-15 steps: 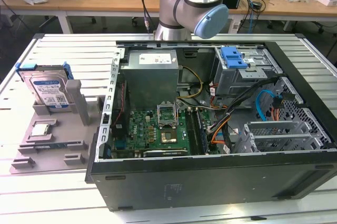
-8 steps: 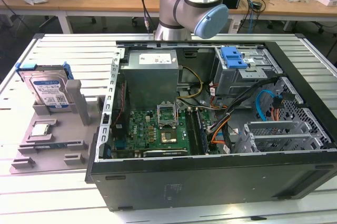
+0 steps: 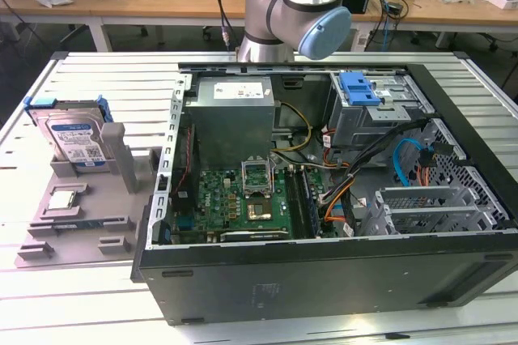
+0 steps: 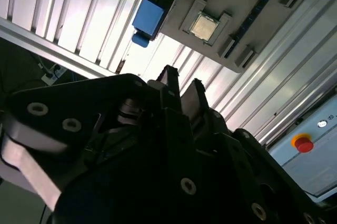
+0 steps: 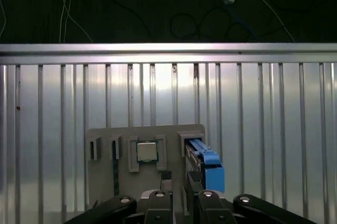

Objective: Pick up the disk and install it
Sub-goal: 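Pick up the disk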

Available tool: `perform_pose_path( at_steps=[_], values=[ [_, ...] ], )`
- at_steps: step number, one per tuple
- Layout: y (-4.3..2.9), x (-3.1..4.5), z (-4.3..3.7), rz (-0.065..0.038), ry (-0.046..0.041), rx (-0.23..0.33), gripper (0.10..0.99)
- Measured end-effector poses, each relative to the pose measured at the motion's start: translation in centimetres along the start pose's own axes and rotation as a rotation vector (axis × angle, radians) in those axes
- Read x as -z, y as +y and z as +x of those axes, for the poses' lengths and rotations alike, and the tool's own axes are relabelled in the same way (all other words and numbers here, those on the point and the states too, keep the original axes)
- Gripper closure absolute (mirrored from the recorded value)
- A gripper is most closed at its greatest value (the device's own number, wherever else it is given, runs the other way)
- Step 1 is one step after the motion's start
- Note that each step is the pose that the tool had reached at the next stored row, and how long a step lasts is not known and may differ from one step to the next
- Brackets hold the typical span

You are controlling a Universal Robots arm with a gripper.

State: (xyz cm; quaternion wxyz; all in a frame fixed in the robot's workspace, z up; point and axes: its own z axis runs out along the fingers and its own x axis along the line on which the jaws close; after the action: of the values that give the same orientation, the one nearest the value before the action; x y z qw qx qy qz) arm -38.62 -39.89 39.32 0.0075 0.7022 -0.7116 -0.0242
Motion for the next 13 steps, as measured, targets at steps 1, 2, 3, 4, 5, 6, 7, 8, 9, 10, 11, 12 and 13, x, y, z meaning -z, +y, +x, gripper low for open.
perform_pose_path(
  at_steps=[1,2,3,4,5,6,7,8,9,10,11,12,13],
  values=[
    [0.00,0.00,0.00,0.000,0.0000,0.000,0.792],
    [0.00,0.00,0.00,0.000,0.0000,0.000,0.729],
    [0.00,0.00,0.00,0.000,0.0001,0.001,0.671],
    [0.00,0.00,0.00,0.000,0.0000,0.001,0.671],
    [0.00,0.00,0.00,0.000,0.0001,0.001,0.545],
    [0.00,0.00,0.00,0.000,0.0001,0.001,0.545],
    [0.00,0.00,0.00,0.000,0.0001,0.001,0.545],
    [0.00,0.00,0.00,0.000,0.0002,0.002,0.545],
    [0.00,-0.01,-0.24,0.000,0.0002,0.002,0.545],
    [-0.03,-0.04,-0.76,0.000,0.0003,0.002,0.545],
    [-0.06,-0.06,-1.18,0.000,0.0009,0.002,0.545],
    [-0.13,-0.11,-1.58,0.000,0.0020,0.002,0.545],
    [-0.24,-0.20,-1.75,0.000,0.0030,0.002,0.545]
  ],
)
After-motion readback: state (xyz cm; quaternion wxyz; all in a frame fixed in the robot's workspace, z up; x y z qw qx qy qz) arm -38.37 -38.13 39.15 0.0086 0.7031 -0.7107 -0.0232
